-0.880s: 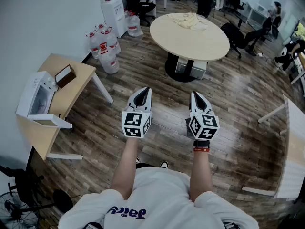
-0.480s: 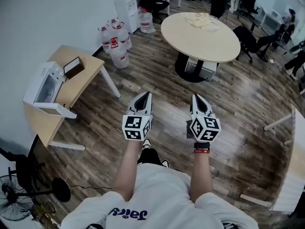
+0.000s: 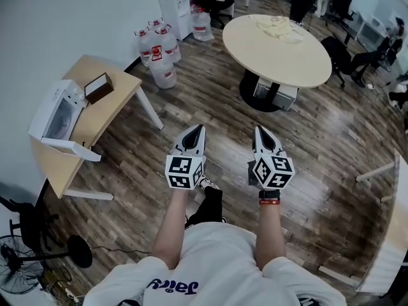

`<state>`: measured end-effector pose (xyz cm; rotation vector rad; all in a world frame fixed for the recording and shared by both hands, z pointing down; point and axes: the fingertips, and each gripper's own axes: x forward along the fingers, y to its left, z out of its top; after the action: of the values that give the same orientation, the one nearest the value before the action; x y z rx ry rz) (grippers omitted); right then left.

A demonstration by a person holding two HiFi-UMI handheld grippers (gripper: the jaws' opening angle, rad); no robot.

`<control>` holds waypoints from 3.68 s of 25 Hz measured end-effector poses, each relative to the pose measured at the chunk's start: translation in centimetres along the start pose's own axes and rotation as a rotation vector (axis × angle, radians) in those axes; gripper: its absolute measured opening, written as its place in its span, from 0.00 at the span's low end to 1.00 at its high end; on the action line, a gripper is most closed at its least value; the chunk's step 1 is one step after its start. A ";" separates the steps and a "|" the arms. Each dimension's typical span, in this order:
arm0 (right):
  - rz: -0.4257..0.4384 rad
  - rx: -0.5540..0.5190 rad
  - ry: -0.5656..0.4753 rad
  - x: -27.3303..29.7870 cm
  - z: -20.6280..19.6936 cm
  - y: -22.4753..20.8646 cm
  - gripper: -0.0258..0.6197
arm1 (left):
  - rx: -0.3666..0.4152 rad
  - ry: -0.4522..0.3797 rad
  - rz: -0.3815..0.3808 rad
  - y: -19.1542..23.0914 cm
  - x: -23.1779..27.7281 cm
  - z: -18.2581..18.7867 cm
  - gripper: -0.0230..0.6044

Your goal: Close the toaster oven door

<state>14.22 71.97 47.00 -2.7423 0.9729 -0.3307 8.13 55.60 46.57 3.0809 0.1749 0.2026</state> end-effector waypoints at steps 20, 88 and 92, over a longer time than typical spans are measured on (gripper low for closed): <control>0.468 -0.092 0.172 30.7 -0.3 21.6 0.06 | -0.095 -0.021 0.444 29.9 1.8 3.0 0.07; 1.804 -0.305 0.505 46.3 -11.1 78.8 0.06 | -0.180 -0.140 1.586 64.9 -26.2 7.4 0.15; 1.862 -0.329 0.547 43.6 -13.1 80.0 0.06 | -0.196 -0.093 1.606 63.1 -28.9 5.8 0.18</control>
<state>-3.77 -18.29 43.73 -0.7970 3.1230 -0.4825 -12.64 -10.64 40.66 2.2037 -2.0675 0.0794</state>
